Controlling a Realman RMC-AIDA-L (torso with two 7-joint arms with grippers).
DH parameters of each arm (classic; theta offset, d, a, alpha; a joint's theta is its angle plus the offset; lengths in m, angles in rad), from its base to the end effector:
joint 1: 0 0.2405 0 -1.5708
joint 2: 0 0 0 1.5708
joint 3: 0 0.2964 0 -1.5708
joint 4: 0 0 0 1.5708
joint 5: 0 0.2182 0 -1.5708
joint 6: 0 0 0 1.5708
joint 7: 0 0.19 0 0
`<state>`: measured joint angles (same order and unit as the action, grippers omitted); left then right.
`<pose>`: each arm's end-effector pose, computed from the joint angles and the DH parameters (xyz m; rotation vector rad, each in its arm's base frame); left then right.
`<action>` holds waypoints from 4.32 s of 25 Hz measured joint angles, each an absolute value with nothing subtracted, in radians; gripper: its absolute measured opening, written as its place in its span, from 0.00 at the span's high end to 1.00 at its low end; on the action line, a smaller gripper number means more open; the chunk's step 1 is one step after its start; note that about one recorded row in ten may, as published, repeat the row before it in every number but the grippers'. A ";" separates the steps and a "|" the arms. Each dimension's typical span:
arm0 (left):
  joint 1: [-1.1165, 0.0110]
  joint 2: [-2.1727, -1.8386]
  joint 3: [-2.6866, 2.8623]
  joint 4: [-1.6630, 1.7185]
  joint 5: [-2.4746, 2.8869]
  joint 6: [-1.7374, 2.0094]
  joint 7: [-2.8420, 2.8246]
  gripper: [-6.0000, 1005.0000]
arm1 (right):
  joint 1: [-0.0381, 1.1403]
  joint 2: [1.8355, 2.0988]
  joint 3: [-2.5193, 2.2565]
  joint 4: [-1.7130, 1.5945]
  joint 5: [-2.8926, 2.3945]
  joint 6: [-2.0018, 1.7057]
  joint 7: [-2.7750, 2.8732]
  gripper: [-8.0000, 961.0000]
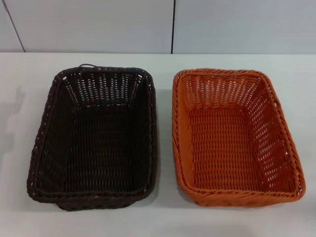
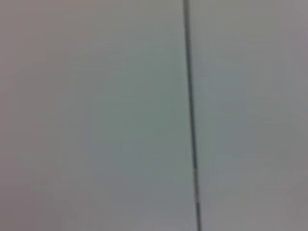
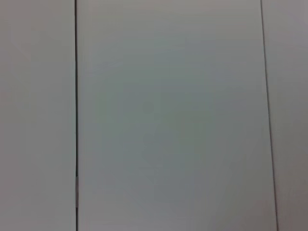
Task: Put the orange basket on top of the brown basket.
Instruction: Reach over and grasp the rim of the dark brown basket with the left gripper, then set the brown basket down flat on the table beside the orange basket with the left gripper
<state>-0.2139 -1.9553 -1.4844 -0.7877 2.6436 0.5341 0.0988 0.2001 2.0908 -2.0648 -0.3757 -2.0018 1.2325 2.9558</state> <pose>-0.3936 0.4265 0.0671 -1.4229 -0.6036 -0.4430 0.4356 0.3224 0.0302 -1.0378 0.6099 0.4971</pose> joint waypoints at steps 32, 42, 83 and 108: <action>-0.321 -2.059 -1.853 -1.766 2.758 -1.319 0.267 0.21 | 0.223 2.082 -2.039 -0.341 -2.000 1.105 2.955 0.22; -0.371 -2.061 -1.747 -1.653 2.762 -1.384 0.189 0.22 | 0.222 2.082 -2.039 -0.338 -2.001 1.104 2.954 0.22; -0.461 -2.059 -1.676 -1.496 2.827 -1.337 0.329 0.71 | 0.222 2.082 -2.040 -0.335 -2.000 1.111 2.954 0.22; -0.541 -2.055 -1.845 -1.722 2.886 -1.467 1.003 0.77 | 0.212 2.083 -2.028 -0.361 -2.000 1.117 2.954 0.22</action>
<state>-0.5412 -2.0551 -1.8452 -1.7218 2.8864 -1.4674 1.0026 0.2117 2.0829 -2.0280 -0.3612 -2.0004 1.1168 2.9544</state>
